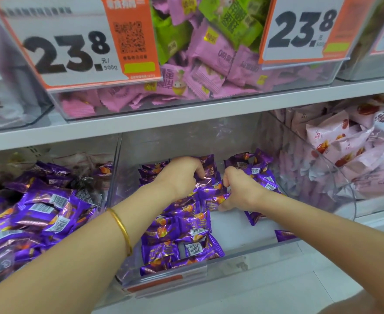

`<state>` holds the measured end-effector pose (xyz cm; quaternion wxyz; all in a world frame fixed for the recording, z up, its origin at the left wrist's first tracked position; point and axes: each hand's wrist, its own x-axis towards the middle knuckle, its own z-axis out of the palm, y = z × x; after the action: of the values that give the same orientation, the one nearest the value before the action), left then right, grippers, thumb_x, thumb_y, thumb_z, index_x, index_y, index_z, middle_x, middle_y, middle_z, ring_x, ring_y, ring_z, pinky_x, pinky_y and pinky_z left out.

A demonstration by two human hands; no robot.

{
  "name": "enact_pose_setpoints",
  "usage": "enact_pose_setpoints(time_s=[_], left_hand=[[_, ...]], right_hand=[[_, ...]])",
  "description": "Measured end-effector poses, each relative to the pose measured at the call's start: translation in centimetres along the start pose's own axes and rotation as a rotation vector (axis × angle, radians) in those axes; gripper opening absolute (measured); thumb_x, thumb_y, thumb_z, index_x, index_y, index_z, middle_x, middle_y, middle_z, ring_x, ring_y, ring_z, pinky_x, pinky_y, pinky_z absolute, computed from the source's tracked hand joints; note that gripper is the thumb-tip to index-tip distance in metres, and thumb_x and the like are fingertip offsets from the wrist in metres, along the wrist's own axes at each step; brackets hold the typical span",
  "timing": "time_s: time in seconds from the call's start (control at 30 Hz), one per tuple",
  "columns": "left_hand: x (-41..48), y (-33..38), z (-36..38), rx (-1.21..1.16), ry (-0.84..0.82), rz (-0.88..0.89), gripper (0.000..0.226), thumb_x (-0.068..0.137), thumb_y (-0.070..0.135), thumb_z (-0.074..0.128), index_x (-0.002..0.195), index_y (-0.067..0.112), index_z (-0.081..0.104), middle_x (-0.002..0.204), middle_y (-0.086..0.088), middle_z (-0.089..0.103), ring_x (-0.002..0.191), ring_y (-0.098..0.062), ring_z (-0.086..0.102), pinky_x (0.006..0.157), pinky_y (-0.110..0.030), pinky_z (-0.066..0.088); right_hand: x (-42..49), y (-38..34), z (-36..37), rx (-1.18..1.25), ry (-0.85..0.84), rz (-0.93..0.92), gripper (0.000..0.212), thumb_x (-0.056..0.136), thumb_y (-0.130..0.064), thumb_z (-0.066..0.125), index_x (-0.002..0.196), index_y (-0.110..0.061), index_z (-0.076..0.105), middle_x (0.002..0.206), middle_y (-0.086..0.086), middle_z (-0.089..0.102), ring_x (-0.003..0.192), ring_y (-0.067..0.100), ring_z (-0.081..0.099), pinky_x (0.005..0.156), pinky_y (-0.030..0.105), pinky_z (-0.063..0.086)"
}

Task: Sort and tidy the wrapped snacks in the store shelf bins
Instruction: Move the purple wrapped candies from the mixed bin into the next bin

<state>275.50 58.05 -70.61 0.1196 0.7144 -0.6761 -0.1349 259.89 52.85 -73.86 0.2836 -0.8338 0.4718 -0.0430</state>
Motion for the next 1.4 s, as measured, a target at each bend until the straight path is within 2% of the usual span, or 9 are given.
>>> enact_pose_setpoints(time_s=[0.43, 0.63, 0.83, 0.97, 1.03, 1.13, 1.2, 1.3, 1.4], left_hand=[[-4.2, -0.8, -1.1, 0.124, -0.031, 0.011, 0.03, 0.088, 0.007, 0.054, 0.114, 0.018, 0.062, 0.123, -0.005, 0.057, 0.117, -0.025, 0.047, 0.097, -0.041, 0.042], [-5.0, -0.9, -0.7, 0.119, -0.014, -0.017, 0.028, 0.09, 0.01, 0.056, 0.116, 0.019, 0.061, 0.127, -0.004, 0.054, 0.123, -0.023, 0.043, 0.101, -0.041, 0.041], [-6.0, -0.6, -1.5, 0.087, 0.063, 0.053, 0.025, 0.089, 0.009, 0.055, 0.11, 0.019, 0.065, 0.119, -0.002, 0.059, 0.116, -0.022, 0.048, 0.098, -0.04, 0.042], [-9.1, -0.5, -3.5, 0.04, 0.293, 0.155, 0.021, 0.087, 0.013, 0.056, 0.103, 0.02, 0.067, 0.114, 0.005, 0.061, 0.108, -0.018, 0.05, 0.097, -0.038, 0.039], [-11.3, -1.6, -4.5, 0.001, 0.414, 0.161, 0.019, 0.085, 0.015, 0.055, 0.098, 0.021, 0.068, 0.11, 0.007, 0.063, 0.107, -0.017, 0.051, 0.095, -0.034, 0.038], [-14.5, -5.4, -5.9, -0.053, 0.561, 0.048, 0.018, 0.079, 0.011, 0.06, 0.09, 0.022, 0.069, 0.103, 0.008, 0.064, 0.102, -0.017, 0.052, 0.092, -0.031, 0.039], [-16.5, -8.8, -7.1, -0.022, 0.6, -0.095, 0.021, 0.078, 0.005, 0.063, 0.091, 0.021, 0.07, 0.102, 0.006, 0.064, 0.103, -0.019, 0.053, 0.094, -0.026, 0.036], [-18.8, -13.5, -9.3, 0.079, 0.622, -0.294, 0.025, 0.076, 0.002, 0.064, 0.095, 0.018, 0.072, 0.1, -0.004, 0.066, 0.1, -0.028, 0.057, 0.095, -0.037, 0.04], [-20.0, -16.4, -10.6, 0.136, 0.566, -0.414, 0.028, 0.074, 0.005, 0.066, 0.098, 0.02, 0.072, 0.096, -0.009, 0.066, 0.095, -0.036, 0.057, 0.089, -0.047, 0.044]], right_hand=[[-0.3, -0.8, -0.3, -0.003, 0.043, 0.014, 0.051, 0.067, -0.019, 0.083, 0.09, -0.011, 0.038, 0.094, 0.005, 0.043, 0.075, 0.017, 0.037, 0.049, 0.021, 0.027], [-0.7, -0.4, -0.4, 0.02, 0.012, 0.032, 0.05, 0.069, -0.023, 0.082, 0.089, -0.013, 0.037, 0.084, -0.001, 0.038, 0.063, 0.011, 0.033, 0.05, 0.022, 0.027], [-0.9, -0.5, -0.6, -0.049, 0.078, -0.025, 0.052, 0.067, -0.023, 0.082, 0.072, -0.023, 0.031, 0.084, -0.003, 0.035, 0.062, 0.01, 0.034, 0.05, 0.021, 0.025], [-3.0, -3.3, -1.5, -0.082, 0.227, -0.209, 0.04, 0.075, -0.027, 0.076, 0.071, -0.026, 0.036, 0.084, -0.002, 0.042, 0.073, 0.021, 0.05, 0.061, 0.028, 0.04], [-4.8, -6.3, -1.6, -0.047, 0.272, -0.364, 0.028, 0.079, -0.025, 0.071, 0.075, -0.026, 0.043, 0.085, -0.004, 0.046, 0.076, 0.015, 0.052, 0.068, 0.026, 0.041], [-6.7, -11.9, -0.8, -0.046, 0.29, -0.582, 0.014, 0.083, -0.019, 0.065, 0.081, -0.023, 0.052, 0.087, -0.008, 0.049, 0.078, 0.006, 0.046, 0.072, 0.019, 0.037], [-6.6, -15.5, 0.4, -0.12, 0.303, -0.707, 0.008, 0.084, -0.015, 0.063, 0.086, -0.02, 0.058, 0.091, -0.004, 0.053, 0.086, 0.014, 0.047, 0.079, 0.027, 0.04], [-4.5, -20.4, 2.4, -0.191, 0.249, -0.804, 0.025, 0.082, -0.007, 0.06, 0.105, -0.015, 0.061, 0.106, 0.005, 0.056, 0.101, 0.024, 0.051, 0.09, 0.037, 0.041], [-0.5, -24.4, 4.7, -0.282, 0.005, -0.76, 0.065, 0.075, -0.007, 0.067, 0.135, -0.017, 0.043, 0.127, 0.008, 0.054, 0.113, 0.025, 0.052, 0.094, 0.032, 0.042]])
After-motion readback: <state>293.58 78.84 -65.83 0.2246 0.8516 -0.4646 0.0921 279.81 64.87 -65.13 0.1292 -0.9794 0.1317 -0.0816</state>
